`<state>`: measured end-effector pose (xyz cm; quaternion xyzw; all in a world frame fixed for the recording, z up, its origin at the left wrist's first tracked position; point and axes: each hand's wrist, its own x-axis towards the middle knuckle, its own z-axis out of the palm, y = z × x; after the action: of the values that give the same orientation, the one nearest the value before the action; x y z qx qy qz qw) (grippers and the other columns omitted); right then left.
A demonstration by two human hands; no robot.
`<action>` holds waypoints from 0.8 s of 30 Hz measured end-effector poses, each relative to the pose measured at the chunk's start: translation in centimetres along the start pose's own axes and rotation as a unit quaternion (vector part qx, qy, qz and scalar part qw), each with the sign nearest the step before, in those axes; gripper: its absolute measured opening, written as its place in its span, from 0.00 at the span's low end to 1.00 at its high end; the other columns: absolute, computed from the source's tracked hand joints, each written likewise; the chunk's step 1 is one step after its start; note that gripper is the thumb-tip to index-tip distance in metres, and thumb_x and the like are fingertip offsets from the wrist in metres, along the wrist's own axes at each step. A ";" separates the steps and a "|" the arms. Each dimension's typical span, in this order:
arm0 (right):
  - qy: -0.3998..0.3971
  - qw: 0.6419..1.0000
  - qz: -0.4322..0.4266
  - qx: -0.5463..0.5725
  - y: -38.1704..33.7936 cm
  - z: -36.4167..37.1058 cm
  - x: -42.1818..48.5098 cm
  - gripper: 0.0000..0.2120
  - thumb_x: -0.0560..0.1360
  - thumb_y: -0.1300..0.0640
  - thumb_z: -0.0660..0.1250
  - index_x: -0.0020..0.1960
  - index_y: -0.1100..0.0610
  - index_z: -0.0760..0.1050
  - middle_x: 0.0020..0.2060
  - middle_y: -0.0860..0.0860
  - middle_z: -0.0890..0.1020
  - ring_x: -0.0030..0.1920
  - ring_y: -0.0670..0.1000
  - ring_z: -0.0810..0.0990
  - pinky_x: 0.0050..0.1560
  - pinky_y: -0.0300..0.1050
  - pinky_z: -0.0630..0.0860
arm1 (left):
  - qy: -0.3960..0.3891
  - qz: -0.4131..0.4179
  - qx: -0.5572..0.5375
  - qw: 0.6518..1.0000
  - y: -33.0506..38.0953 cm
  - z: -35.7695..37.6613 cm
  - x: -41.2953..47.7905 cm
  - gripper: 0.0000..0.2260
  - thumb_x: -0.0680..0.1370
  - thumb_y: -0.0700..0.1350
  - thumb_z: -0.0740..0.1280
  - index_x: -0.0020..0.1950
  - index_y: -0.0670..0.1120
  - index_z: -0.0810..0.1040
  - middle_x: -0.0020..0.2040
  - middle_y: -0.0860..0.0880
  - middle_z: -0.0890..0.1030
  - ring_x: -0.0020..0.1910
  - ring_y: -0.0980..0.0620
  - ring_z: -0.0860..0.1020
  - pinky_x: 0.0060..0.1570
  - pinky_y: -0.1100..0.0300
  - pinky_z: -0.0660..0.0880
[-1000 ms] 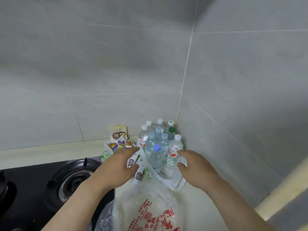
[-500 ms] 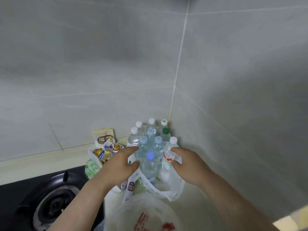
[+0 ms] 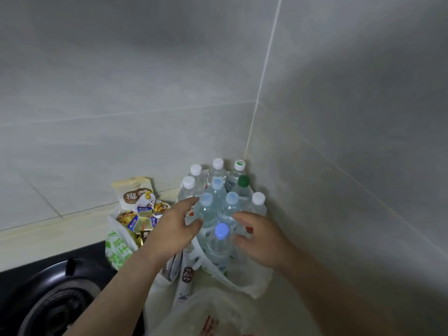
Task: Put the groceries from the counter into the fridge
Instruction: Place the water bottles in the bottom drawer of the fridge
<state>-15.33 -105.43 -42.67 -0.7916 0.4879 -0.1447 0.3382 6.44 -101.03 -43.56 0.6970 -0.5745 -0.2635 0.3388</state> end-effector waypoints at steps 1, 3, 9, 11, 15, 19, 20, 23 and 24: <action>0.016 1.000 0.007 0.019 0.2 0.1 0.3 0.20 0.73 0.50 0.68 0.65 0.46 0.76 0.56 0.38 0.79 0.56 0.38 0.76 0.59 0.39 0.72 | 0.006 0.005 0.001 1.000 -0.1 0.2 0.3 0.23 0.77 0.44 0.69 0.72 0.51 0.71 0.65 0.54 0.75 0.59 0.58 0.74 0.60 0.64 0.70; 0.061 0.997 0.008 0.040 0.6 0.2 1.2 0.16 0.75 0.53 0.67 0.62 0.45 0.77 0.52 0.40 0.81 0.53 0.40 0.79 0.58 0.42 0.75 | 0.008 0.014 -0.005 1.000 -0.1 0.7 0.8 0.22 0.77 0.42 0.69 0.71 0.51 0.72 0.60 0.57 0.74 0.56 0.58 0.74 0.55 0.71 0.69; 0.068 0.996 0.000 0.049 0.4 0.5 3.9 0.19 0.77 0.54 0.68 0.67 0.47 0.71 0.58 0.42 0.78 0.56 0.44 0.78 0.59 0.46 0.77 | 0.004 0.041 0.006 0.999 -0.3 2.1 2.3 0.24 0.76 0.42 0.70 0.72 0.50 0.71 0.60 0.58 0.73 0.61 0.54 0.74 0.59 0.62 0.70; 0.072 0.996 -0.001 0.046 0.2 0.6 4.6 0.17 0.77 0.55 0.68 0.64 0.48 0.71 0.57 0.43 0.78 0.53 0.44 0.78 0.58 0.46 0.77 | 0.011 0.034 0.013 0.999 -0.3 2.6 2.8 0.25 0.76 0.44 0.71 0.72 0.49 0.70 0.62 0.56 0.75 0.62 0.53 0.74 0.59 0.61 0.71; 0.076 0.994 0.033 0.070 -0.1 0.7 5.9 0.14 0.78 0.55 0.66 0.63 0.49 0.72 0.56 0.44 0.79 0.55 0.45 0.78 0.58 0.45 0.77 | 0.039 0.026 0.025 0.999 -0.1 3.5 3.5 0.24 0.76 0.44 0.70 0.71 0.47 0.70 0.61 0.49 0.80 0.60 0.48 0.77 0.55 0.58 0.73; 0.094 0.993 0.043 0.054 -0.2 1.2 6.3 0.08 0.79 0.56 0.64 0.58 0.52 0.74 0.49 0.45 0.79 0.45 0.42 0.77 0.40 0.28 0.67 | 0.082 0.003 0.020 0.996 -0.3 4.6 3.6 0.20 0.76 0.43 0.70 0.67 0.48 0.73 0.55 0.49 0.82 0.52 0.46 0.80 0.45 0.62 0.68; 0.103 0.992 0.046 0.057 -0.3 1.4 6.4 0.07 0.79 0.57 0.64 0.57 0.53 0.74 0.47 0.45 0.78 0.43 0.43 0.76 0.37 0.28 0.66 | 0.090 -0.002 0.019 0.996 -0.2 4.8 3.6 0.19 0.76 0.43 0.70 0.66 0.48 0.73 0.54 0.49 0.82 0.49 0.46 0.80 0.44 0.63 0.67; 0.118 0.988 0.065 0.074 -0.3 2.2 6.9 0.05 0.79 0.58 0.64 0.54 0.53 0.71 0.44 0.46 0.77 0.41 0.45 0.75 0.35 0.30 0.66 | 0.114 -0.024 0.000 0.993 -0.4 5.1 3.7 0.17 0.75 0.44 0.72 0.62 0.47 0.75 0.48 0.50 0.81 0.43 0.47 0.79 0.42 0.62 0.68; 0.119 0.988 0.066 0.075 -0.3 2.3 7.1 0.06 0.79 0.59 0.65 0.53 0.52 0.70 0.43 0.46 0.76 0.41 0.44 0.74 0.35 0.30 0.65 | 0.118 -0.027 -0.005 0.993 -0.6 5.2 3.8 0.16 0.74 0.45 0.73 0.60 0.47 0.74 0.46 0.51 0.80 0.44 0.47 0.79 0.41 0.60 0.69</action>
<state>-10.40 -110.58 -44.87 -0.7070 0.5638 -0.2509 0.3453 3.61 -105.54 -47.23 0.7364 -0.5106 -0.1915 0.4003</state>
